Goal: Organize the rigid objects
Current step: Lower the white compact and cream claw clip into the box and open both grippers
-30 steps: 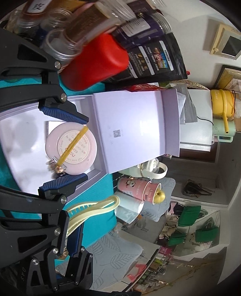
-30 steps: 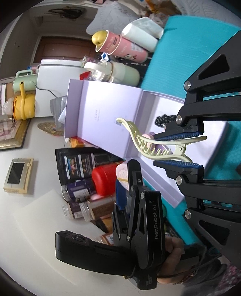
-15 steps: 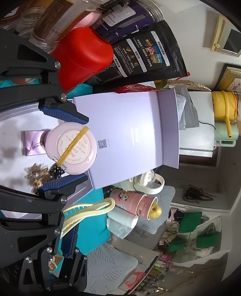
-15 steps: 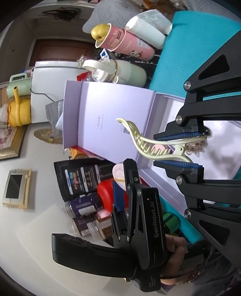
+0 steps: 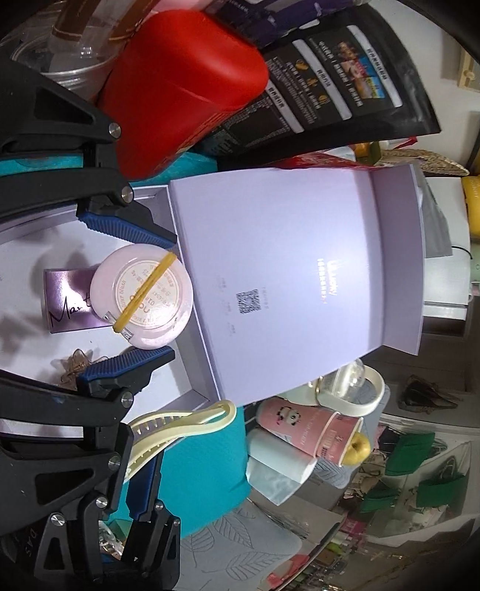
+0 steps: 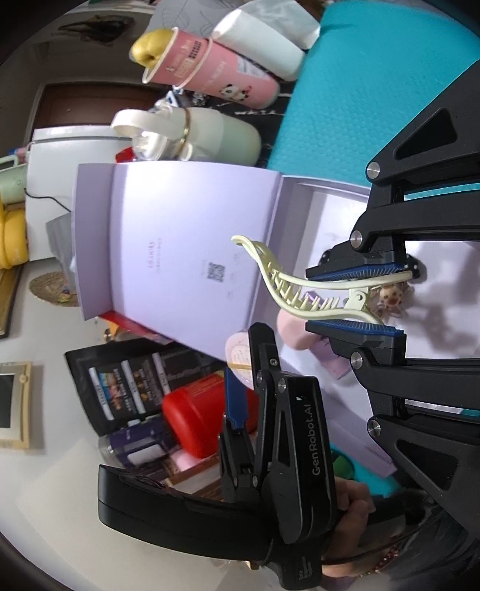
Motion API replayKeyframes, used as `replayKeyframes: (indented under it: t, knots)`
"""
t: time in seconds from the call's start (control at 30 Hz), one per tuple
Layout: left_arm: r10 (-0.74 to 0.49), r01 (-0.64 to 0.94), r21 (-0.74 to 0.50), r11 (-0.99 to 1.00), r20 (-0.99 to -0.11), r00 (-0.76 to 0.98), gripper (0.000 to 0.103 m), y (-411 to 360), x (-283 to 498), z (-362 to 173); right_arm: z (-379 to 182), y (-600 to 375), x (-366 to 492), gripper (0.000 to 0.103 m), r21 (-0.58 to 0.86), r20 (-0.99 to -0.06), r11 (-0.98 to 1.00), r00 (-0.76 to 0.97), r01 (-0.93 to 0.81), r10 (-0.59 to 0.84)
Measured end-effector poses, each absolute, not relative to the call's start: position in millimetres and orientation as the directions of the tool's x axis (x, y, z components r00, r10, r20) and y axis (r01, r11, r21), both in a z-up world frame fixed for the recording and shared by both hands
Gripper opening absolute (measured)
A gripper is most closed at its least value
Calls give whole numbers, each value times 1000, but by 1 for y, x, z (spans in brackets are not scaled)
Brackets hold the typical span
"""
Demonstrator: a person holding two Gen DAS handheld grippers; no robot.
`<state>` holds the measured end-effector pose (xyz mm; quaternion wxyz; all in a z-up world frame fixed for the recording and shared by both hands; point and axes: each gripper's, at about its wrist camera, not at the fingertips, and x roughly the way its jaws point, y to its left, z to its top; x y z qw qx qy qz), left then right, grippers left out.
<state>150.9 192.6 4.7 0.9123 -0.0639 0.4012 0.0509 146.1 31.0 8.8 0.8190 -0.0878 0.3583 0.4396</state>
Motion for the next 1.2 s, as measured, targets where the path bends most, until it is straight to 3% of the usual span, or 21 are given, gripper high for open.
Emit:
replayKeyframes:
  t: [0.43,1.2]
  knots:
    - [23,-145,-77,986,-809,587,54,192,166,-26,-20,40,158,20,167,-732,616,322,-770,601]
    - [25,-152,-75,985,-825,564,54,191,172,-41,-39,47,161,21,141,-775,624,306,-769,553]
